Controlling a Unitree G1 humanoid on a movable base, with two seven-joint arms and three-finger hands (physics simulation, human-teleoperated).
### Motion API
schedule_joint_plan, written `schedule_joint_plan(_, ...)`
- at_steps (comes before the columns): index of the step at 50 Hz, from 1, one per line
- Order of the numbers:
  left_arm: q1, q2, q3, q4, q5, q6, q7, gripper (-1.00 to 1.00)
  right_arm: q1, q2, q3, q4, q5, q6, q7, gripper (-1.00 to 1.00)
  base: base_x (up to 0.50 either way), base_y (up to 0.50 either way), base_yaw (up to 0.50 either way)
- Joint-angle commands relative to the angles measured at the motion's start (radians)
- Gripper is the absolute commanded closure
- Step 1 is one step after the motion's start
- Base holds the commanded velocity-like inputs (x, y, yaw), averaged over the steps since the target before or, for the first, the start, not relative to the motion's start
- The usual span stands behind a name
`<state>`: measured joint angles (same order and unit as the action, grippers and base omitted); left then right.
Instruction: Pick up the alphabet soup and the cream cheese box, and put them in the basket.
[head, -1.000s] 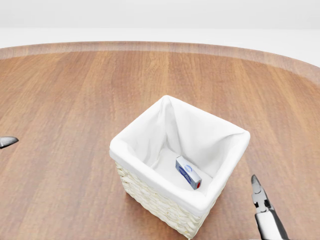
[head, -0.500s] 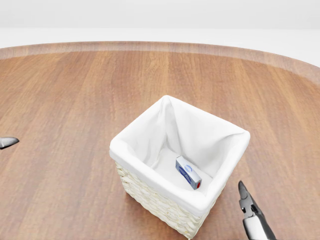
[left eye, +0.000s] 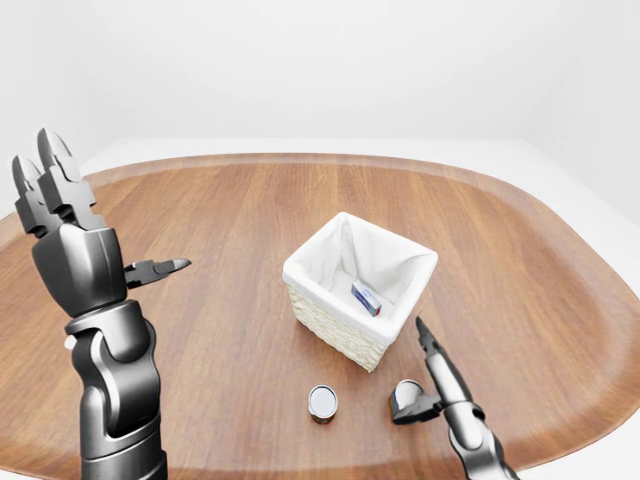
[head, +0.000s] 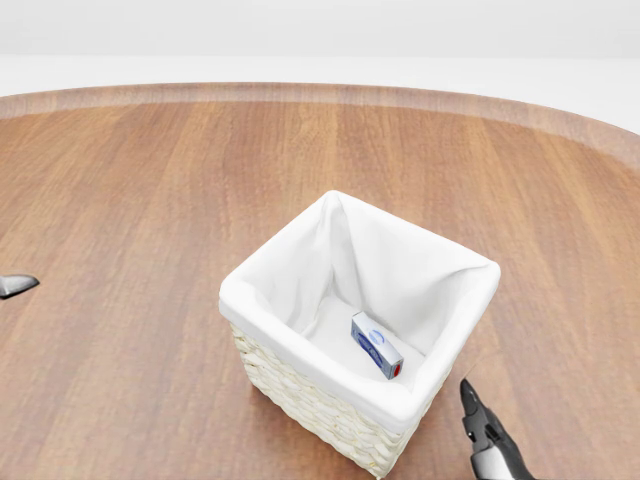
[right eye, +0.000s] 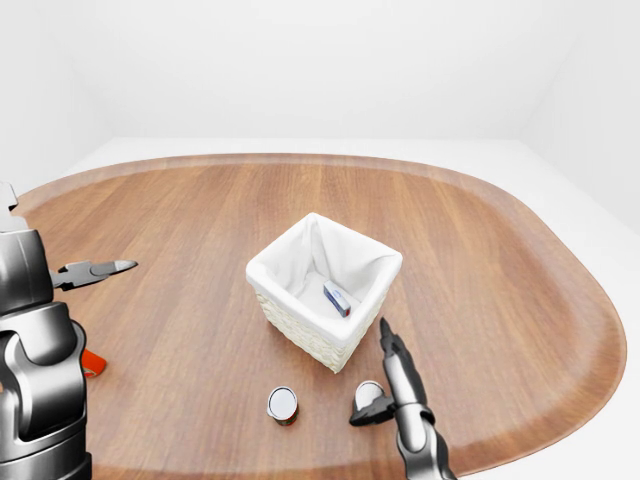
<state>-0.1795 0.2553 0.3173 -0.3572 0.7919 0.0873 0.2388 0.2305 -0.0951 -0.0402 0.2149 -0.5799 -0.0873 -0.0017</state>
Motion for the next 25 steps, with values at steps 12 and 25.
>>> schedule_joint_plan(12,-0.002,0.001,0.001,-0.005,-0.002,0.0,-0.008,-1.0,-0.021,-0.005,0.038,0.083,-0.034,0.0,-0.023,-1.0,0.0,0.0,0.0)
schedule_joint_plan(25,-0.002,0.001,0.0,-0.014,0.003,0.0,-0.018,-1.0,-0.014,-0.006,0.059,0.087,-0.052,0.0,-0.018,-1.0,0.0,0.0,0.0)
